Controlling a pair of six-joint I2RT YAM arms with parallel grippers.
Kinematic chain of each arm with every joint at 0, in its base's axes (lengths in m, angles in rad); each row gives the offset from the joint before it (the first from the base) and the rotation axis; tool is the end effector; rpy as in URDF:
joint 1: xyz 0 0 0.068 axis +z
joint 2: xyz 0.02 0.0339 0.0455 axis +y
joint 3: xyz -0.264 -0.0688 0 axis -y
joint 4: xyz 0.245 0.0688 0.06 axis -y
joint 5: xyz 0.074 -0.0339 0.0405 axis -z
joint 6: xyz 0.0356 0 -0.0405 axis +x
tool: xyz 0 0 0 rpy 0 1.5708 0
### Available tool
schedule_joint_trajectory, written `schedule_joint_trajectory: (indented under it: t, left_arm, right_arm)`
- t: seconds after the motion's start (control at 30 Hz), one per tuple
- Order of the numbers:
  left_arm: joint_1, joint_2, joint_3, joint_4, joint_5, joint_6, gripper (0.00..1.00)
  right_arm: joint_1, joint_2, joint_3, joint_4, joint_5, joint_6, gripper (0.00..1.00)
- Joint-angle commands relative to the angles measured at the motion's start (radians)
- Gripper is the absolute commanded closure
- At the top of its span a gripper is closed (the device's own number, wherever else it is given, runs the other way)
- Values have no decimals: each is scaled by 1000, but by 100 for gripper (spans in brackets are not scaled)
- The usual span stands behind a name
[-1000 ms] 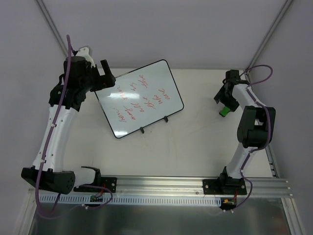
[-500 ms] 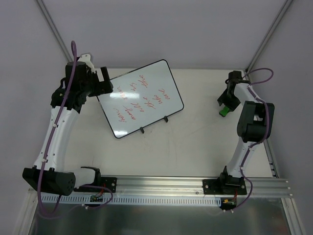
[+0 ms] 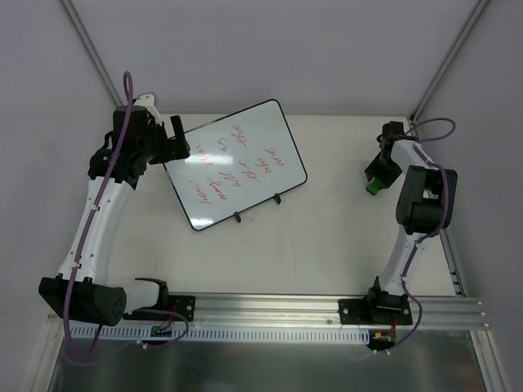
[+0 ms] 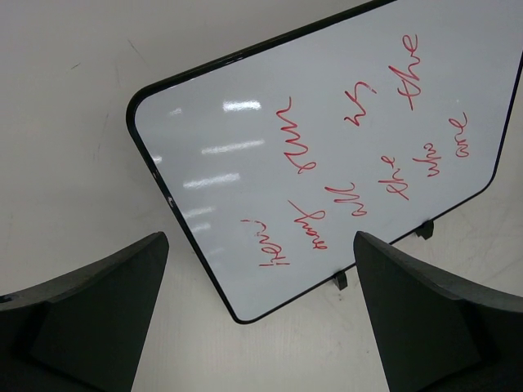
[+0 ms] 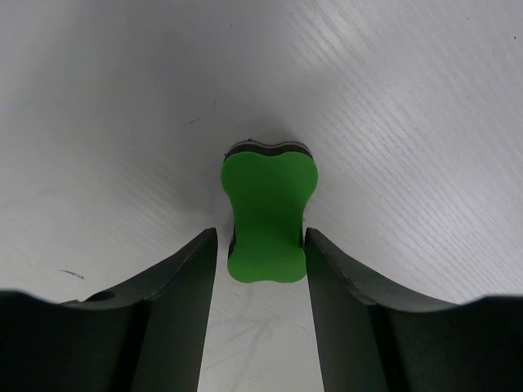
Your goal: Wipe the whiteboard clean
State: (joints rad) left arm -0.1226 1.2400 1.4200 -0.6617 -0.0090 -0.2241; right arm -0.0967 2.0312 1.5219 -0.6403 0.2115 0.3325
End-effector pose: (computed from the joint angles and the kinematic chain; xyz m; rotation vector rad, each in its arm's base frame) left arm 0.2598 -0.0317 0.4153 -0.1100 2.0559 -0.2059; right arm 0.4222 -0.0485 0.1836 0.6329 2.6168 -0.2160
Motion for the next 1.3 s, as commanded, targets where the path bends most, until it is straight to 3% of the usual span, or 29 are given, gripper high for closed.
schedule_joint_trajectory:
  t: [0.0,0.47,0.77,1.27]
  left_arm:
    - [9,-5,-12,30,-12,17,1]
    - [9,12,-18,36,1,26,1]
    - [12,38,-24,39,6,34,1]
    - [31,41,-55,45,6,23,1]
  right_arm:
    - [-11,4,14,-7,-4,4,50]
    - [-28,17,1,-1,-4,-16,53]
    - [-29,21,-3,14,-23,-29,63]
    - [-29,27,-6,18,-29,-44,58]
